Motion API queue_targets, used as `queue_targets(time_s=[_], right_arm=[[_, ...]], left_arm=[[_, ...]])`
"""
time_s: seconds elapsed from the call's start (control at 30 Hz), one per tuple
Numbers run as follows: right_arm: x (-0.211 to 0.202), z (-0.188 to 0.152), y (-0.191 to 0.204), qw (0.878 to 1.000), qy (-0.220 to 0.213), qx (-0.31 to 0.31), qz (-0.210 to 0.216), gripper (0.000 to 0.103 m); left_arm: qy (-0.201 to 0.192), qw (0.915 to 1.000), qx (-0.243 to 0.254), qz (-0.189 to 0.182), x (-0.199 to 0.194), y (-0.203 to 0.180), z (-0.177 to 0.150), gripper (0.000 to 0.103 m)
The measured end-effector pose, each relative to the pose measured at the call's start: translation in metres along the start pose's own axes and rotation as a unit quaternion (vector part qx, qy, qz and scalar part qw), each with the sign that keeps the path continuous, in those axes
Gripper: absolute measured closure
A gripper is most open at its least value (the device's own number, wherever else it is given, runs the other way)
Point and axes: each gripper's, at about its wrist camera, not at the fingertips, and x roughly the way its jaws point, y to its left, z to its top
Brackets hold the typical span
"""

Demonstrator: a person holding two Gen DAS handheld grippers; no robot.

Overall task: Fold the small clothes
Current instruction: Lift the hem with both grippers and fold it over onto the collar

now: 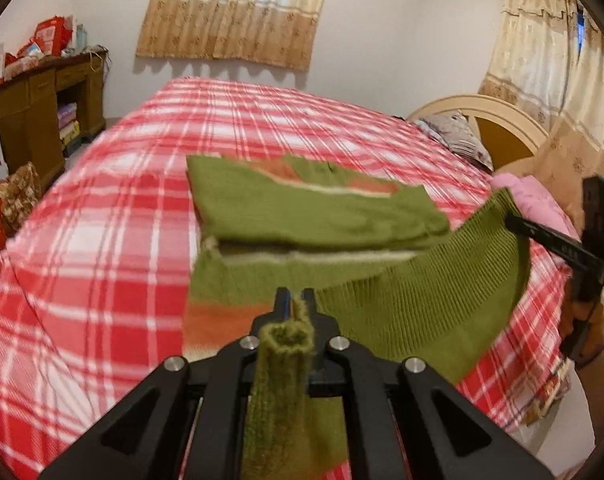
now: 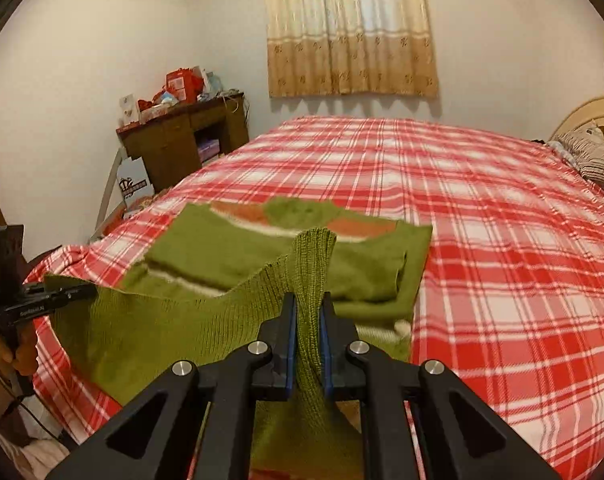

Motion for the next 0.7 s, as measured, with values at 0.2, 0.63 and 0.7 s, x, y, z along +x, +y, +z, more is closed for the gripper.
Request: queue_targets(time_s=[0.2,0.63,0.7], right_arm=[[0.013,0.014,-0.01,1.0,-0.004,0.023,-0.015,0.094],[0.064,0.059,-0.048,0.997,0.009,0.056,-0.043,0.094],[0.078,0.067,-0.056,0.997,0.011,0.06,-0.048,0.094]], left_arm=[[-0.008,0.9997,-0.012,0.021,0.021,0.005,0.037,0.098],[-0.022,0.9973,-0.051,0.049,0.083,0.023,0.119,0.098],[-0.022,0.997,-0.05,0.054,0.096,0.023,0.13,0.098]])
